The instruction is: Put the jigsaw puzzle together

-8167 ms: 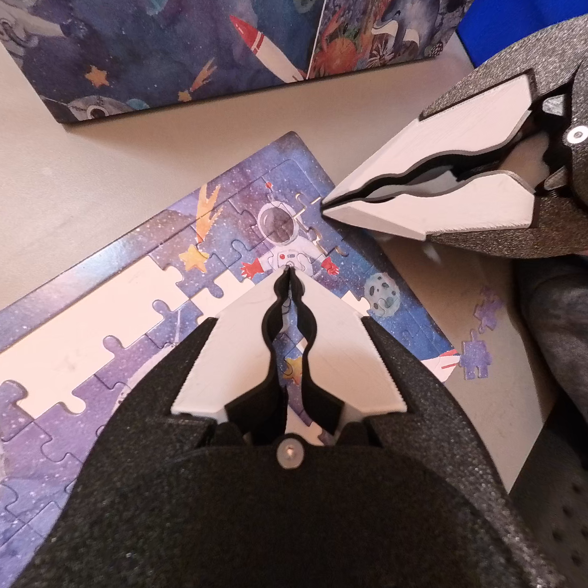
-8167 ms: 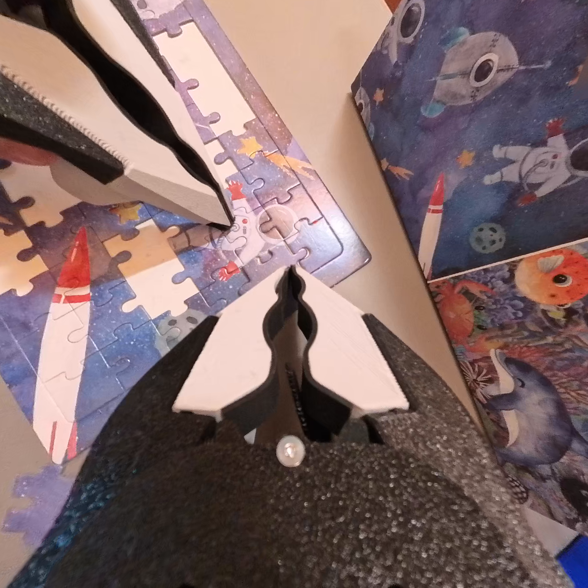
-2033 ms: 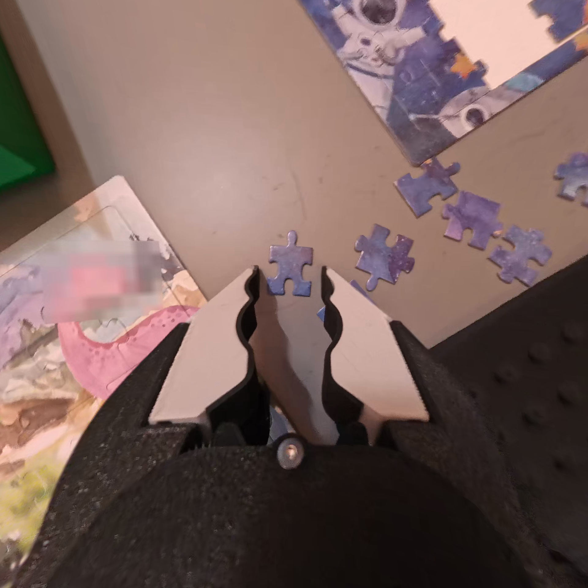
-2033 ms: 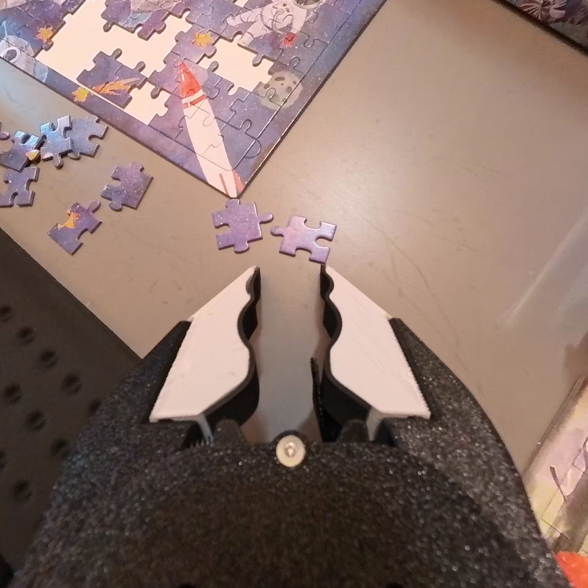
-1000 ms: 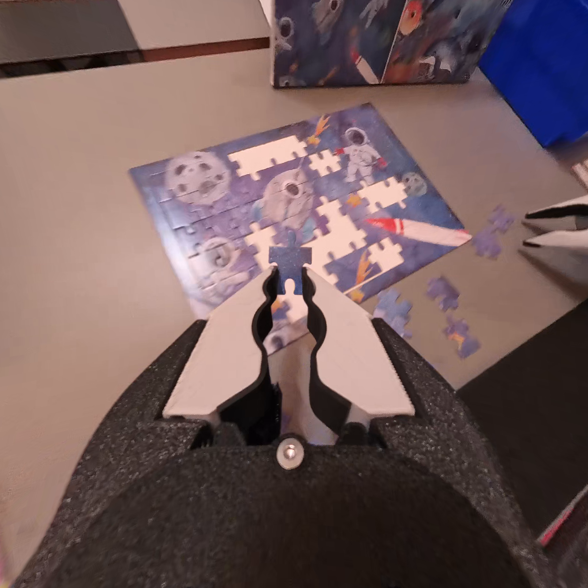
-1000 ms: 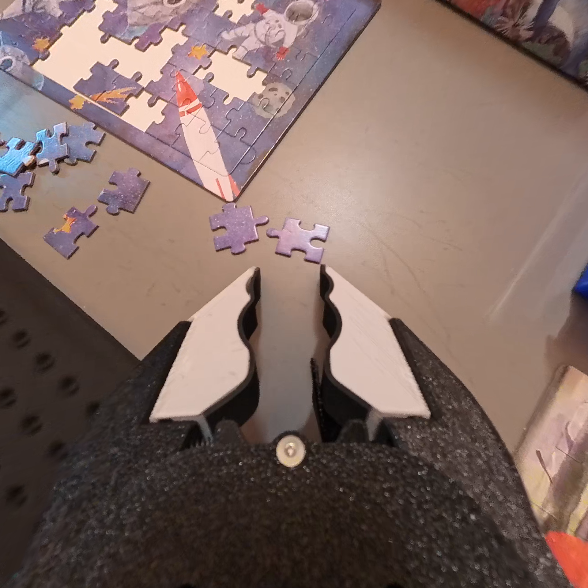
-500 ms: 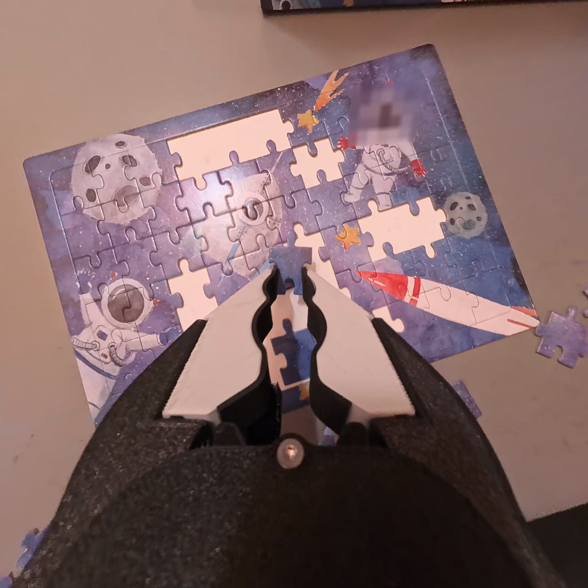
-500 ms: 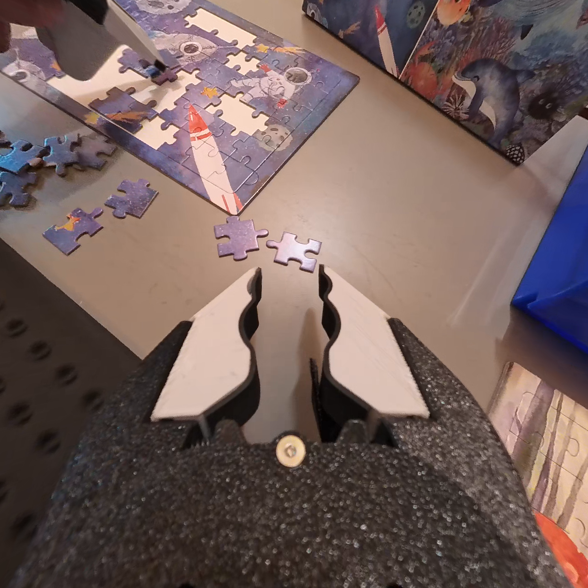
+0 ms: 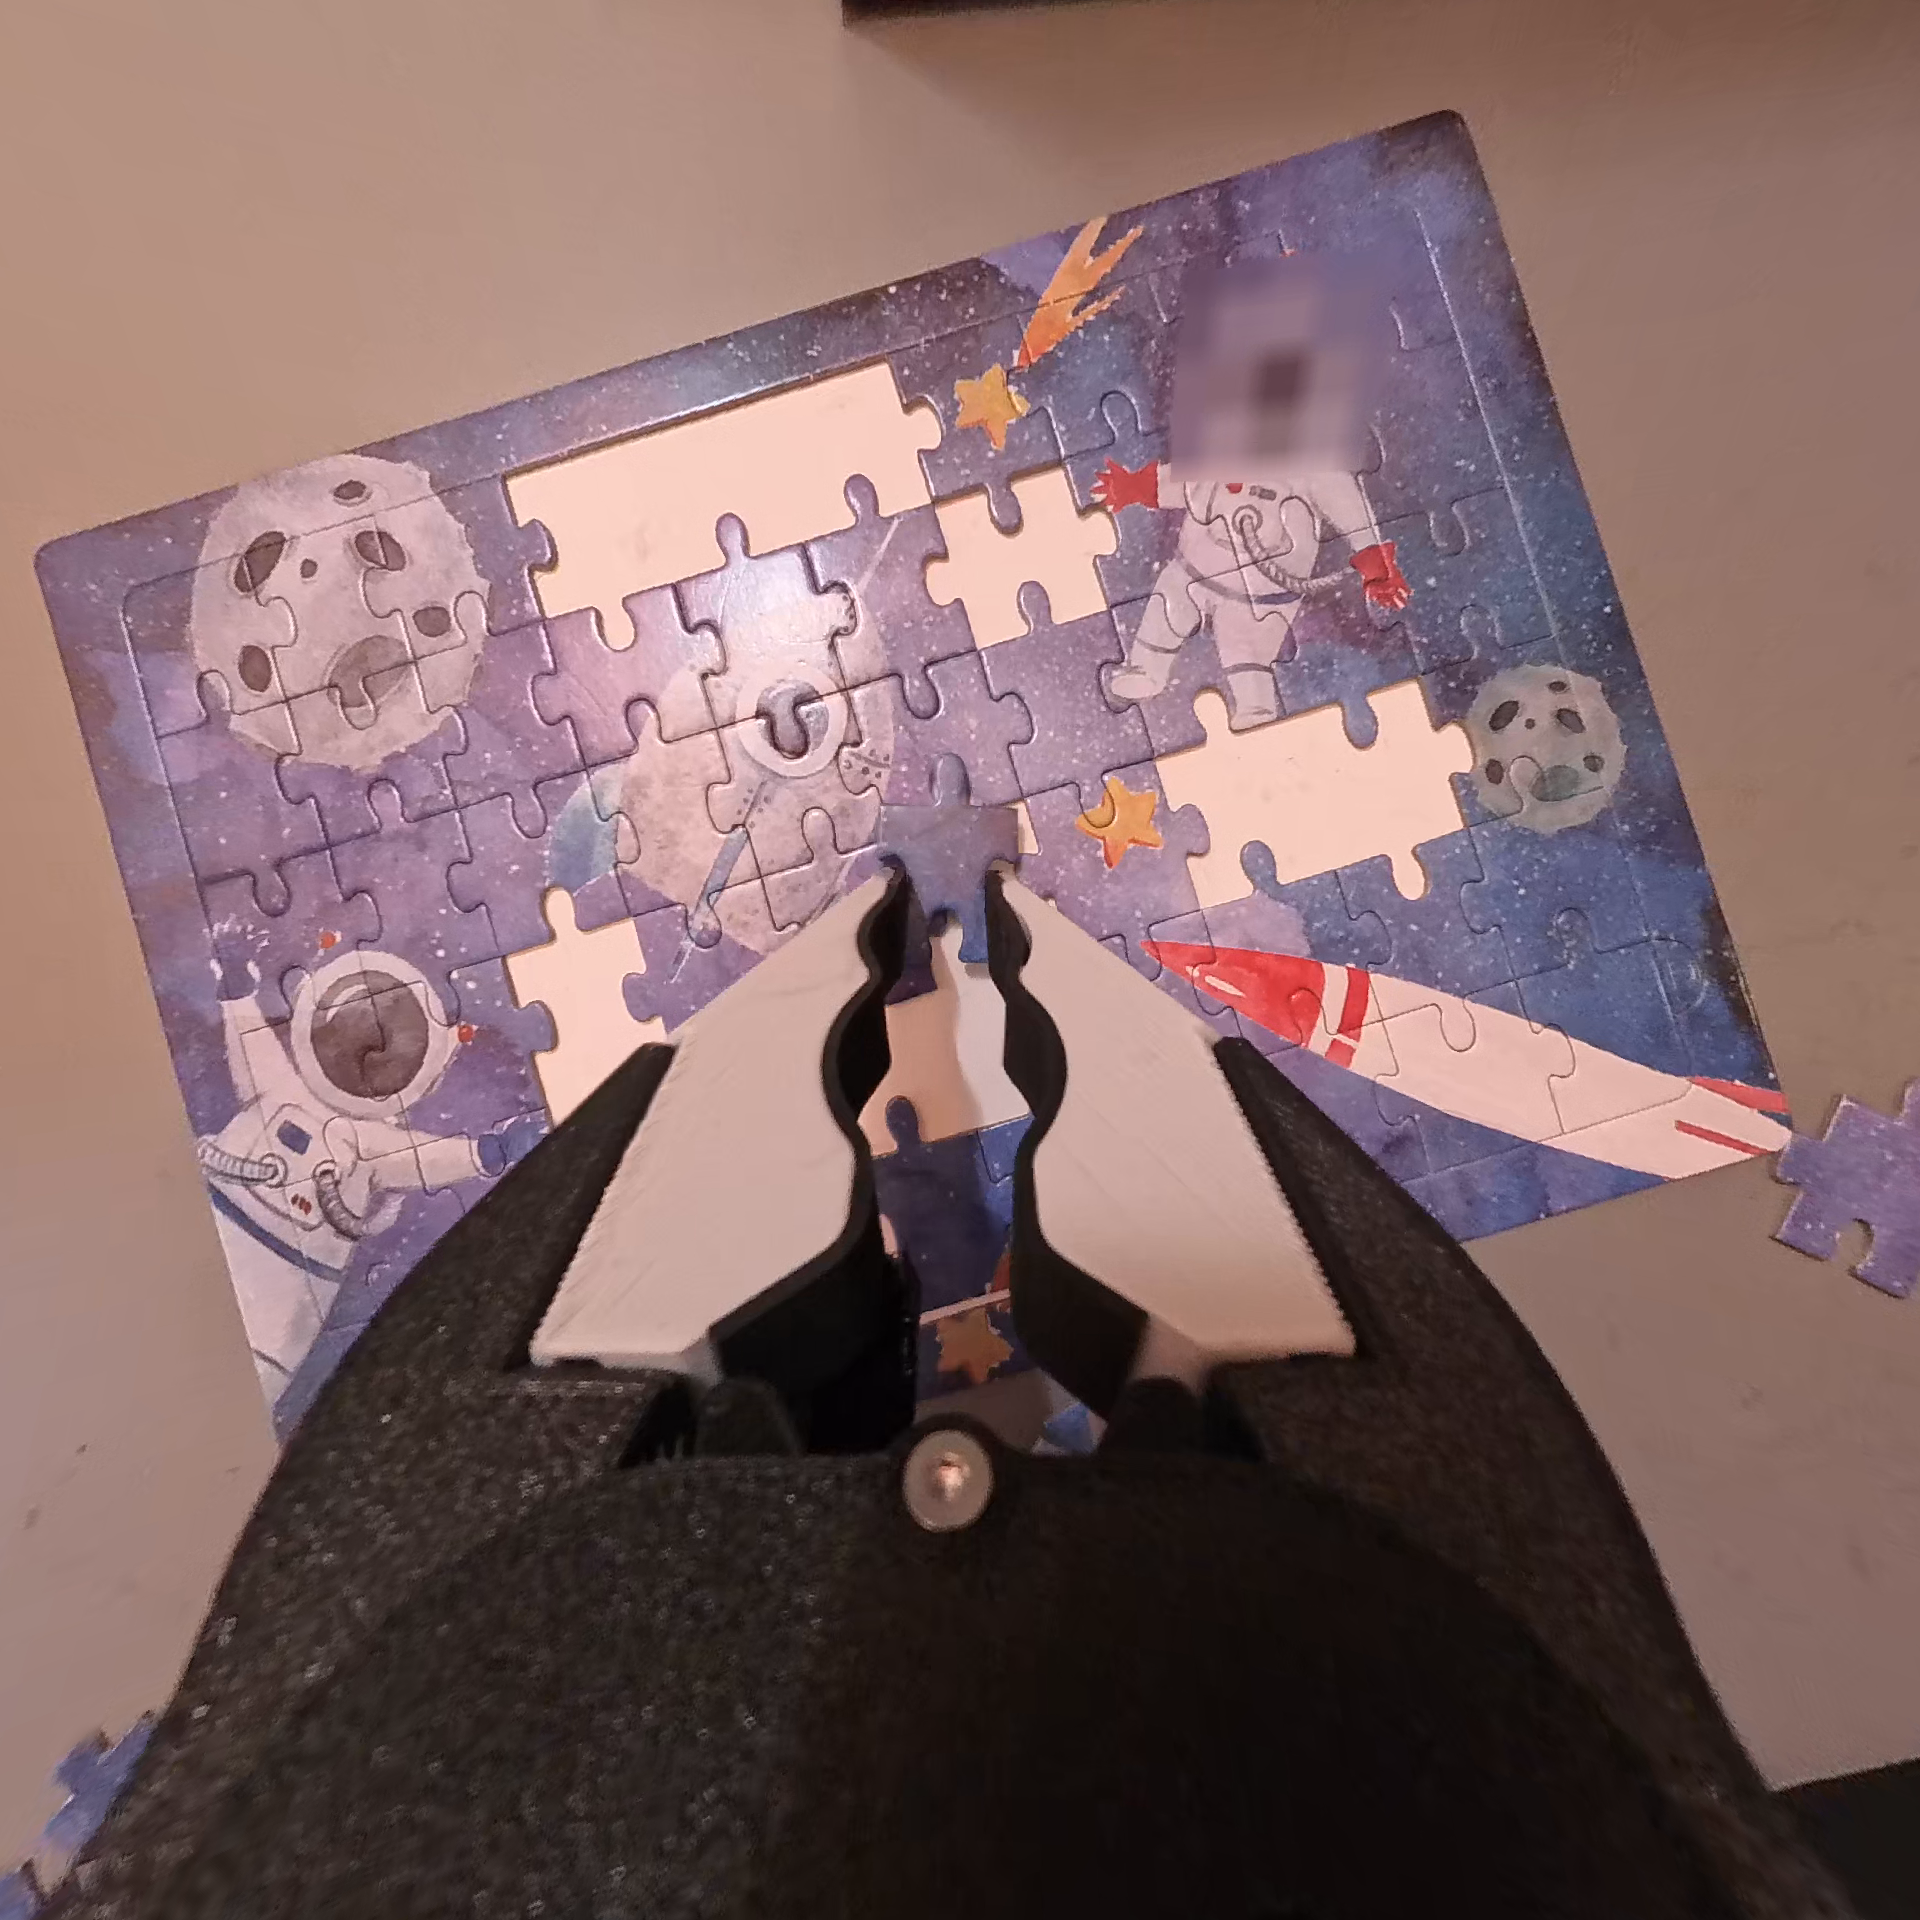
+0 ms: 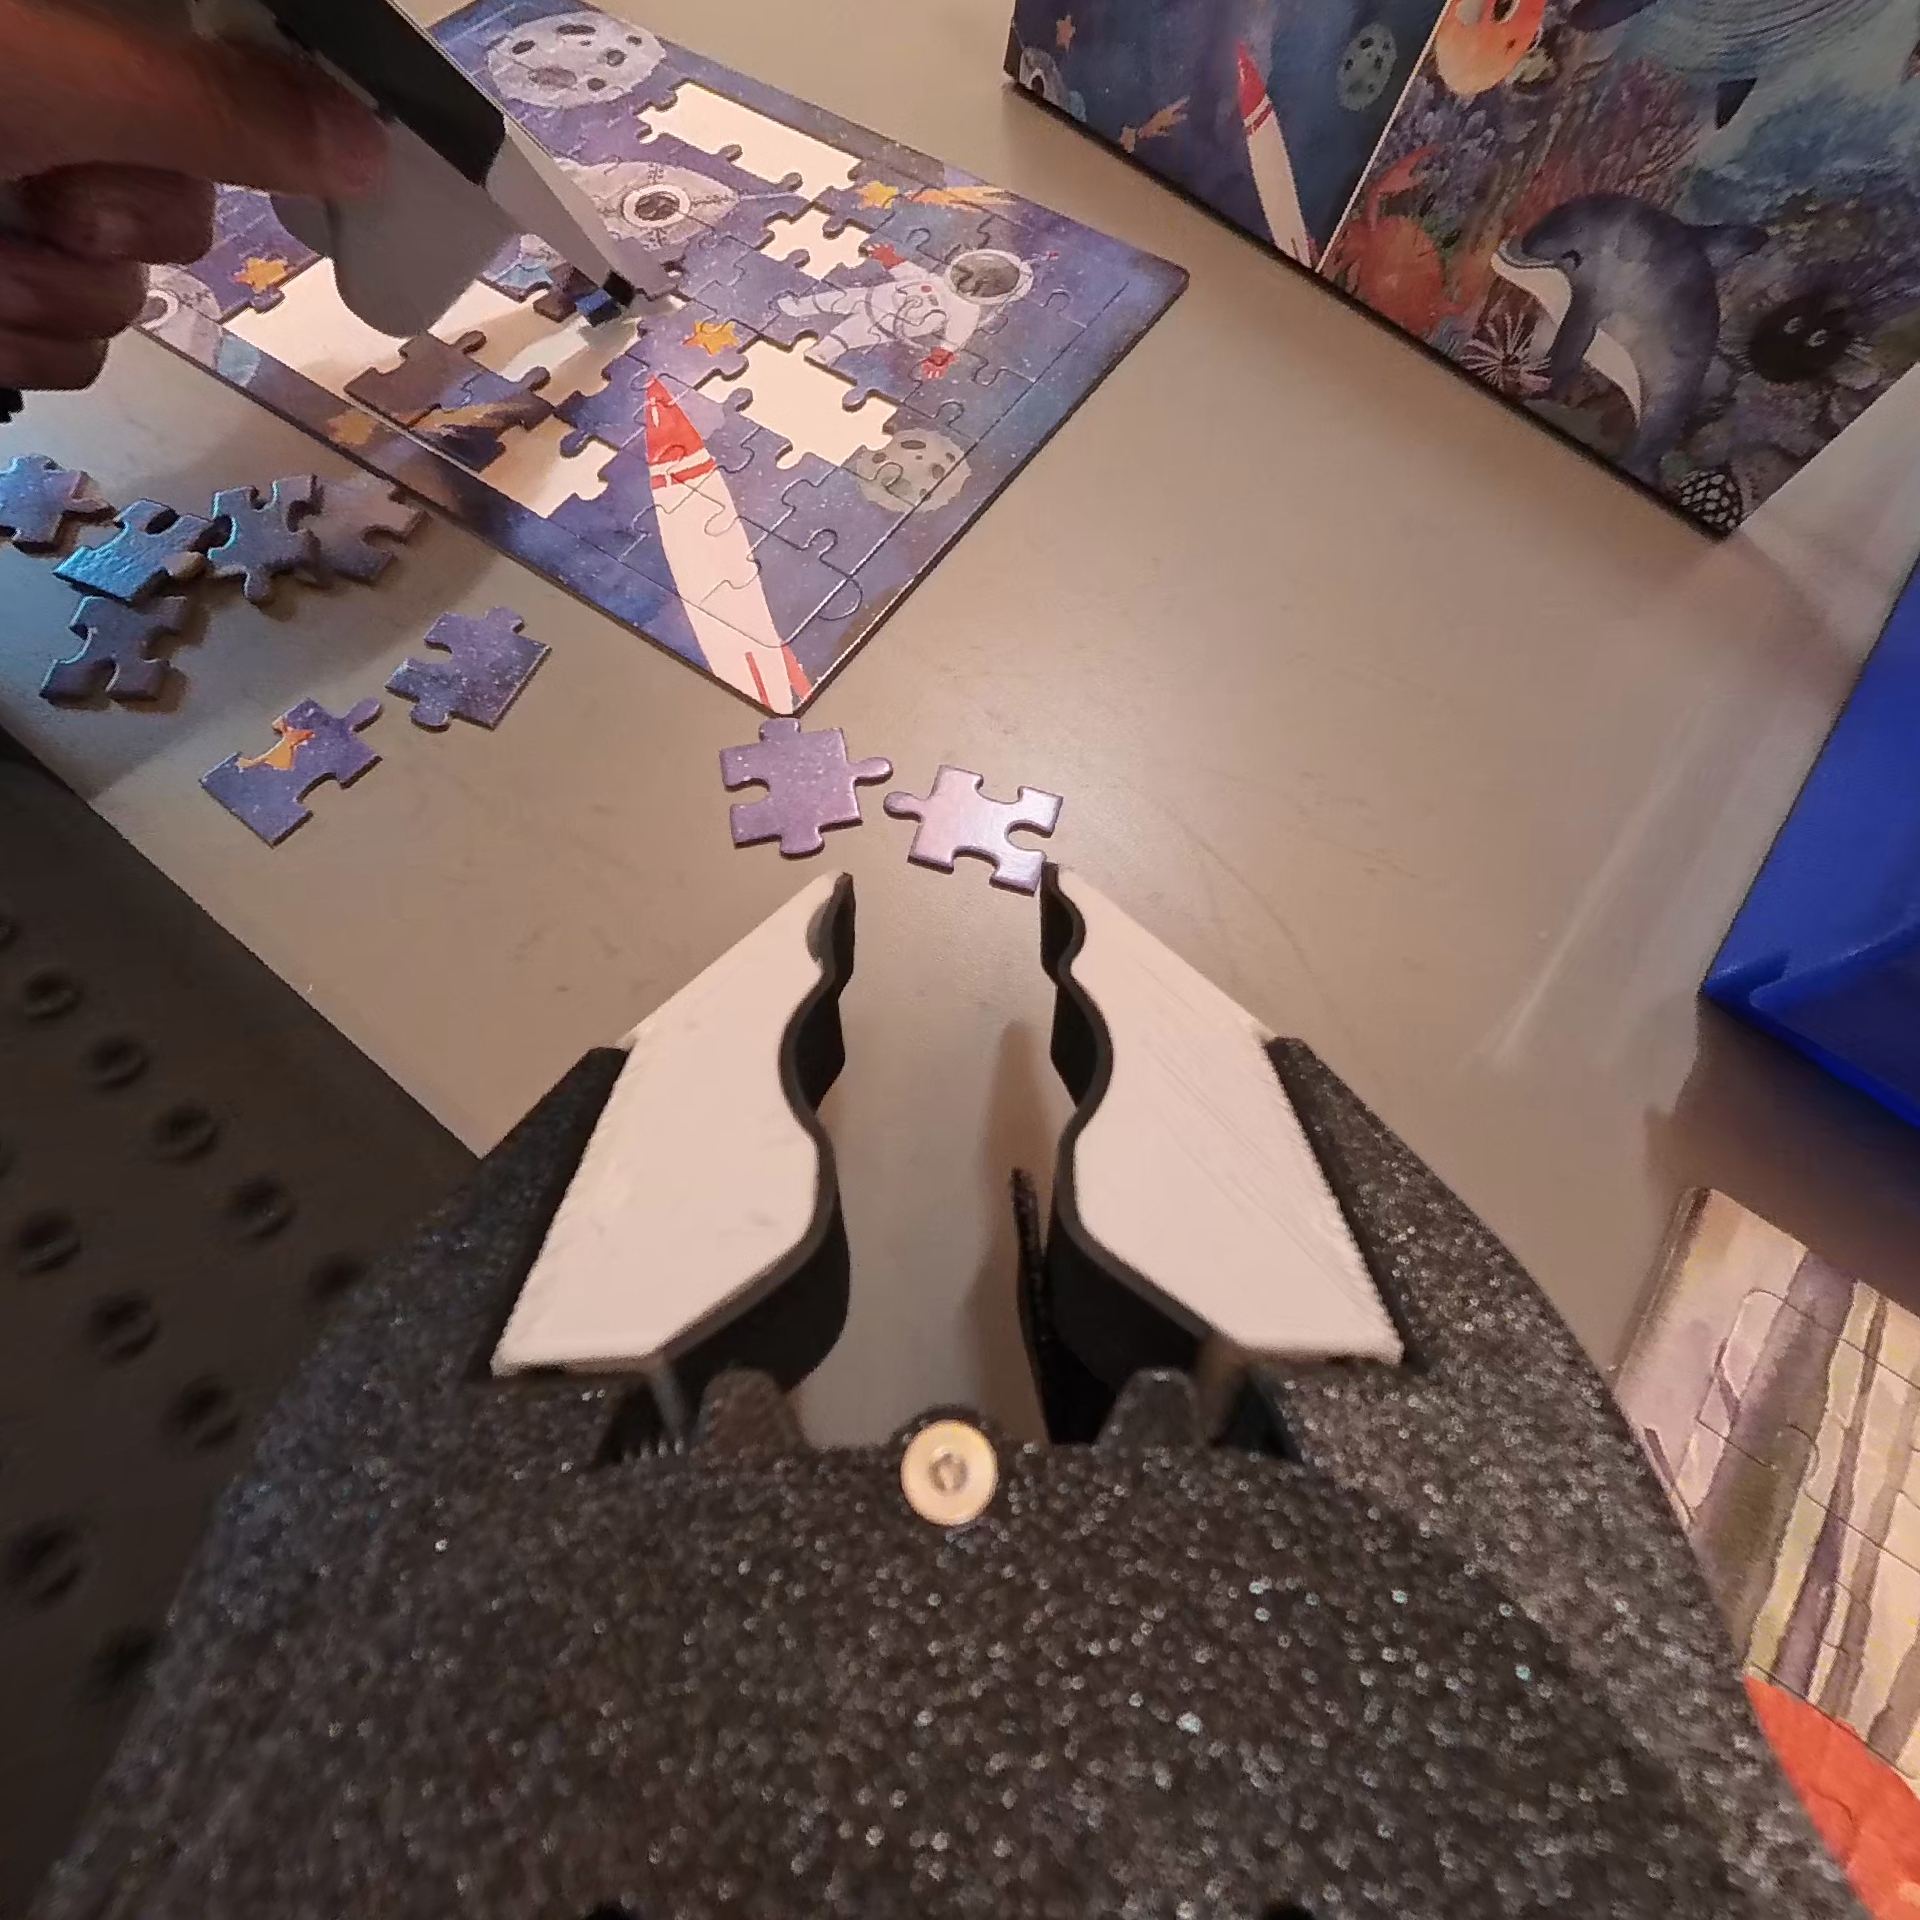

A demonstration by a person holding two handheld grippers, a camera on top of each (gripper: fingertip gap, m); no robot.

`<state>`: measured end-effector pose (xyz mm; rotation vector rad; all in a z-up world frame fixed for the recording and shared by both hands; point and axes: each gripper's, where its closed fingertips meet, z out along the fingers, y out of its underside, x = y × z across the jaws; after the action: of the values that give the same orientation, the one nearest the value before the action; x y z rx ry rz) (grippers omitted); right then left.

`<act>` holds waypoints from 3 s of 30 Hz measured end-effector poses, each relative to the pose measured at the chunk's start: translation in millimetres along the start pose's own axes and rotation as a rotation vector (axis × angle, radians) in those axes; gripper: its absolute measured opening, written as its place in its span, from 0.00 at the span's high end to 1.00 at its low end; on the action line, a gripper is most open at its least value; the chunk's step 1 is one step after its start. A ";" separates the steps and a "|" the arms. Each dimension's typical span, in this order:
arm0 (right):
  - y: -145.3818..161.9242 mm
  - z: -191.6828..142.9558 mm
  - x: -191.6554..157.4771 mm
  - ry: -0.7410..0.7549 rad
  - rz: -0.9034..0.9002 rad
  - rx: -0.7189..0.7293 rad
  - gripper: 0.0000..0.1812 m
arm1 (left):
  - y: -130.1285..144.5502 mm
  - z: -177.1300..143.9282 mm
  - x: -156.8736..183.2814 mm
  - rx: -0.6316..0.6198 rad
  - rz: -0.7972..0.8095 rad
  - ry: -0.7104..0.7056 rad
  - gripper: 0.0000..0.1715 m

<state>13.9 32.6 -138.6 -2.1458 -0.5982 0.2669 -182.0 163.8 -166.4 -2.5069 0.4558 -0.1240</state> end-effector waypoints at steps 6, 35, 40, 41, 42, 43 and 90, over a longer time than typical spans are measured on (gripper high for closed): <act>0.4 0.2 -0.3 -0.004 0.001 -0.002 0.80 | 3.7 -15.1 -9.5 0.002 0.002 0.012 0.91; 3.0 2.3 -1.2 -0.002 -0.009 -0.022 0.80 | 125.7 -95.7 -209.6 -0.079 -0.212 -0.290 0.92; 3.5 2.8 -0.5 0.006 -0.012 -0.027 0.80 | 135.6 -87.9 -213.9 -0.090 -0.244 -0.213 0.89; 3.6 2.9 -0.3 0.007 -0.011 -0.028 0.80 | 131.9 -91.3 -213.3 -0.085 -0.237 -0.235 0.82; 3.8 3.0 -0.3 0.006 -0.011 -0.029 0.80 | 123.4 -96.4 -210.1 -0.065 -0.217 -0.266 0.78; 3.9 3.1 -0.2 0.006 -0.009 -0.029 0.80 | 107.0 -102.1 -200.0 -0.010 -0.177 -0.280 0.78; 3.4 3.5 0.0 -0.016 0.013 -0.021 0.80 | 93.6 -110.2 -81.6 0.146 -0.046 0.145 0.94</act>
<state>13.6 33.3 -143.4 -2.1707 -0.5990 0.2860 -306.7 61.4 -127.0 -2.3750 0.4309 -0.3465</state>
